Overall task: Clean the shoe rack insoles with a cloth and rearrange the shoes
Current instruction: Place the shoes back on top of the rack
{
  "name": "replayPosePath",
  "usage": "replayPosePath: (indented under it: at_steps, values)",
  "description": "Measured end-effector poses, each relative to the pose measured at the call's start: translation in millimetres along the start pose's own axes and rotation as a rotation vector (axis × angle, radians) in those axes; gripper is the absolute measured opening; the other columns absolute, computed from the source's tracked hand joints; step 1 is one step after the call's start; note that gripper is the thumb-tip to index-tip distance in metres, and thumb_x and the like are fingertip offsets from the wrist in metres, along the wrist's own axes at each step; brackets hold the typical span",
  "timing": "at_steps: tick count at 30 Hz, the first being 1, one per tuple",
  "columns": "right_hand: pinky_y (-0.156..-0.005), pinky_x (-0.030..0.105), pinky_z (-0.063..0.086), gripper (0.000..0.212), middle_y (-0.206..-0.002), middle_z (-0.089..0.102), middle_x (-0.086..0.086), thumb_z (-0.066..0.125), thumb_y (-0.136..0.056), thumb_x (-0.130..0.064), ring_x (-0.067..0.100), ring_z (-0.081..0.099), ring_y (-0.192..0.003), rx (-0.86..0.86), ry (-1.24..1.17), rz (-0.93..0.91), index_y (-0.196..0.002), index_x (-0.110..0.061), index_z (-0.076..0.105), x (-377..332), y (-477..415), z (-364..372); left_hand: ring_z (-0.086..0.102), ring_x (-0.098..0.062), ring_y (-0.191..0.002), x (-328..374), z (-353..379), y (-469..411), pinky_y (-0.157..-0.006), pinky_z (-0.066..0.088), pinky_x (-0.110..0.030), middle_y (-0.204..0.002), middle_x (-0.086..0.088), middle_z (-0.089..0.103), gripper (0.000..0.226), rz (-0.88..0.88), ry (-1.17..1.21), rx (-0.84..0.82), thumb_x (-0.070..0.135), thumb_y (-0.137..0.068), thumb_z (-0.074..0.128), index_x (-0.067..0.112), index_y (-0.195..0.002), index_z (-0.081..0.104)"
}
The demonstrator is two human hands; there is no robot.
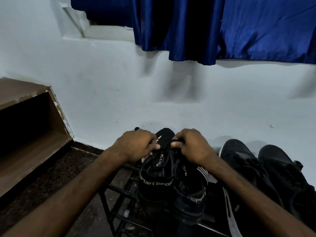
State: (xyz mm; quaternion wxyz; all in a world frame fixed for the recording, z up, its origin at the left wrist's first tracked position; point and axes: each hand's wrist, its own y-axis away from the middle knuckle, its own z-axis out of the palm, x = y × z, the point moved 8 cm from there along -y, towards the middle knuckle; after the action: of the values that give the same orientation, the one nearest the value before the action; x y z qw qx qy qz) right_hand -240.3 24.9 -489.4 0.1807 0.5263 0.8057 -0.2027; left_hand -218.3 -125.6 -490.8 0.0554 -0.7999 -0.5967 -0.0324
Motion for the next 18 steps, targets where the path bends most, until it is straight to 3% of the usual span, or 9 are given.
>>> replayPosePath:
  at_steps: [3,7,9,11,13,15,18]
  values:
    - [-0.08,0.034,0.053,0.017,-0.073,0.073,-0.006,0.063,-0.092,-0.025,0.011,0.066,-0.077,-0.13,-0.04,0.07,-0.075,-0.024,0.063,-2.5,-2.9,-2.3,0.063,-0.013,-0.072,-11.6,-3.2,1.3,-0.073,0.053,-0.034,-0.074,0.005,0.067,0.03,-0.065,0.265,0.015,0.047,-0.097,0.052,0.024,-0.078,0.059]
    - [-0.064,0.025,0.047,0.026,-0.058,0.06,-0.007,0.052,-0.098,-0.019,0.006,0.053,-0.054,-0.297,-0.037,0.087,-0.077,-0.022,0.067,-15.0,5.6,-7.2,0.048,-0.01,-0.052,-25.6,-3.7,7.1,-0.06,0.038,-0.03,-0.056,0.004,0.051,0.04,-0.141,0.308,-0.011,0.044,-0.099,0.05,0.018,-0.074,0.067]
    - [-0.052,0.023,0.047,0.032,-0.059,0.054,-0.001,0.046,-0.101,-0.015,0.01,0.049,-0.048,-0.375,-0.188,0.164,-0.076,-0.016,0.067,-13.1,13.2,-5.9,0.042,-0.008,-0.047,-29.1,-5.9,13.2,-0.054,0.035,-0.026,-0.051,0.007,0.043,0.045,-0.188,0.409,-0.034,0.043,-0.1,0.05,0.016,-0.068,0.066]
    - [-0.046,0.022,0.048,0.038,-0.061,0.051,0.003,0.042,-0.103,-0.013,0.01,0.043,-0.043,-0.455,-0.377,0.284,-0.073,-0.013,0.065,-8.7,22.6,-0.2,0.035,-0.003,-0.039,-25.9,-4.8,18.9,-0.044,0.033,-0.019,-0.048,0.009,0.037,0.046,-0.259,0.654,-0.042,0.038,-0.102,0.049,0.014,-0.065,0.061]
    - [-0.043,0.02,0.048,0.035,-0.052,0.04,-0.004,0.039,-0.104,-0.017,0.007,0.036,-0.04,-0.545,-0.548,0.397,-0.086,-0.01,0.068,-7.5,31.6,8.9,0.039,-0.003,-0.043,-17.6,-2.7,21.8,-0.042,0.037,-0.015,-0.052,0.007,0.042,0.044,-0.324,0.902,-0.032,0.033,-0.103,0.048,0.013,-0.066,0.059]
    - [-0.039,0.017,0.043,0.033,-0.046,0.031,-0.009,0.038,-0.105,-0.022,0.004,0.031,-0.038,-0.61,-0.77,0.504,-0.099,-0.007,0.068,-9.5,38.3,20.6,0.046,-0.009,-0.053,-7.1,-0.6,22.0,-0.048,0.046,-0.02,-0.059,0.002,0.049,0.04,-0.35,1.072,-0.032,0.03,-0.103,0.05,0.01,-0.071,0.062]
    - [-0.037,0.017,0.043,0.035,-0.044,0.03,-0.009,0.037,-0.106,-0.024,0.002,0.03,-0.035,-0.609,-1.007,0.6,-0.097,-0.007,0.066,-14.8,43.9,36.3,0.053,-0.013,-0.059,5.2,-4.0,19.8,-0.056,0.054,-0.028,-0.064,-0.004,0.055,0.03,-0.321,1.119,0.004,0.022,-0.1,0.055,-0.001,-0.086,0.07]
